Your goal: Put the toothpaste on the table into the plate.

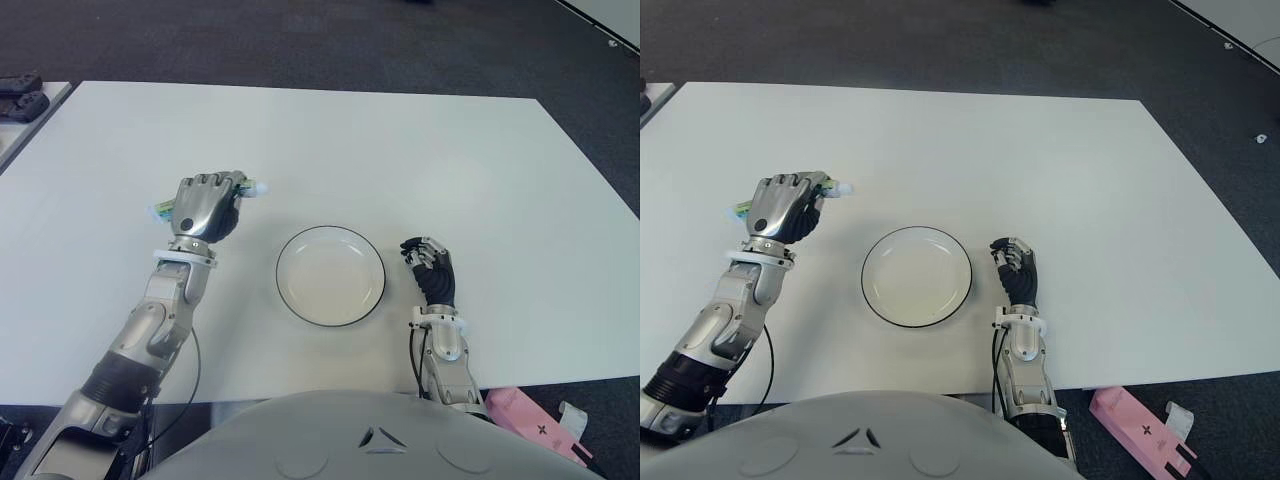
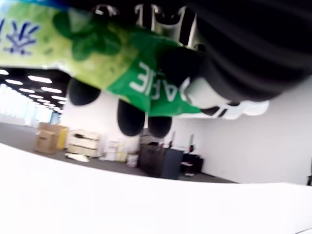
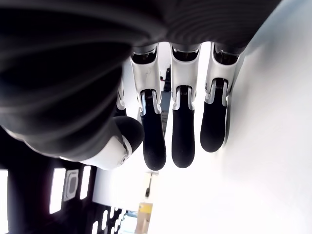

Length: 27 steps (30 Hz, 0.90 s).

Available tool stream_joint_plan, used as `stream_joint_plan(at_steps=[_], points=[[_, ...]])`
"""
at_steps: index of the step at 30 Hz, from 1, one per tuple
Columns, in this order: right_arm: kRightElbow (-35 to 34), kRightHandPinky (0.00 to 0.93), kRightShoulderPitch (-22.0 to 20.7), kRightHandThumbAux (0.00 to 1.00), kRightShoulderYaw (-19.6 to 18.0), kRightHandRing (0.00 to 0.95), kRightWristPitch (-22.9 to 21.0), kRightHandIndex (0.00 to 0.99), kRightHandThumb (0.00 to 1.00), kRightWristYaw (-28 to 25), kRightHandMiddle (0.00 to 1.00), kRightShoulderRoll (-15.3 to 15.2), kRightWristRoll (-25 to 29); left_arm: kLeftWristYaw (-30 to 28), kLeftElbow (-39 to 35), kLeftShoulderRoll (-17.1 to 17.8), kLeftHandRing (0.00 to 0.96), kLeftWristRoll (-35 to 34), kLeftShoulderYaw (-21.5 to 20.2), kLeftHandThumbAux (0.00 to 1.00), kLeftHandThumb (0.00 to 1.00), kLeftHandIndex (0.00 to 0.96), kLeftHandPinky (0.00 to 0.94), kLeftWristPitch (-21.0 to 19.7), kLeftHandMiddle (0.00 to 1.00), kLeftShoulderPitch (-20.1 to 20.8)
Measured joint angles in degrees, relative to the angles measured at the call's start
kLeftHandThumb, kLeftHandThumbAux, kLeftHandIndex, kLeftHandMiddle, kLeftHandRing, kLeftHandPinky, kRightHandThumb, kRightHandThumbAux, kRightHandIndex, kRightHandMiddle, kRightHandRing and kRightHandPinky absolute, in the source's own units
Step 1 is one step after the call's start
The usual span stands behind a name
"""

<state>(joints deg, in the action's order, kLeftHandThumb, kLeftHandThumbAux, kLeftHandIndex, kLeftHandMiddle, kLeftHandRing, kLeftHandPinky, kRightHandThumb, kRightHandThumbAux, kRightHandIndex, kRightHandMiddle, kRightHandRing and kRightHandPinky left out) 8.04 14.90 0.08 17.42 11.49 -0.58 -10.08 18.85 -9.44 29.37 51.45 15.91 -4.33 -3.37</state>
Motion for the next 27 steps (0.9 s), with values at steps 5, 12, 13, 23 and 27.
stream_joint_plan(at_steps=[5,12,13,23,27], points=[[-0.04,0.433,0.01,0.74,0.0,0.44,-0.13,0.418,0.694,0.0,0.462,-0.01,-0.06,-0.04,-2.23,-0.3,0.885,-1.86,-0.17,0.665,0.856,0.406,0.865,4.09,0.546,-0.45],[-0.28,0.435,-0.07,0.74,0.07,0.44,-0.78,0.419,0.694,0.08,0.463,0.06,-0.32,-0.49,-5.73,-0.43,0.881,-1.79,-0.52,0.665,0.856,0.404,0.859,8.07,0.543,-0.46],[-0.31,0.436,-0.12,0.74,0.1,0.44,-0.82,0.419,0.694,0.11,0.463,0.06,-0.4,-0.76,-6.21,-0.43,0.88,-1.73,-0.57,0.665,0.856,0.404,0.858,8.55,0.543,-0.47],[-0.31,0.445,-0.23,0.739,0.68,0.449,-1.11,0.419,0.695,0.49,0.466,0.1,-0.87,-4.63,-8.82,-0.25,0.877,-0.1,0.87,0.665,0.856,0.404,0.857,14.01,0.545,-0.25],[-0.28,0.444,-0.24,0.739,0.8,0.454,-1.13,0.42,0.697,0.71,0.471,0.09,-0.89,-8.29,-8.78,-0.31,0.873,-2.1,1.71,0.666,0.855,0.404,0.855,16.98,0.548,0.36]])
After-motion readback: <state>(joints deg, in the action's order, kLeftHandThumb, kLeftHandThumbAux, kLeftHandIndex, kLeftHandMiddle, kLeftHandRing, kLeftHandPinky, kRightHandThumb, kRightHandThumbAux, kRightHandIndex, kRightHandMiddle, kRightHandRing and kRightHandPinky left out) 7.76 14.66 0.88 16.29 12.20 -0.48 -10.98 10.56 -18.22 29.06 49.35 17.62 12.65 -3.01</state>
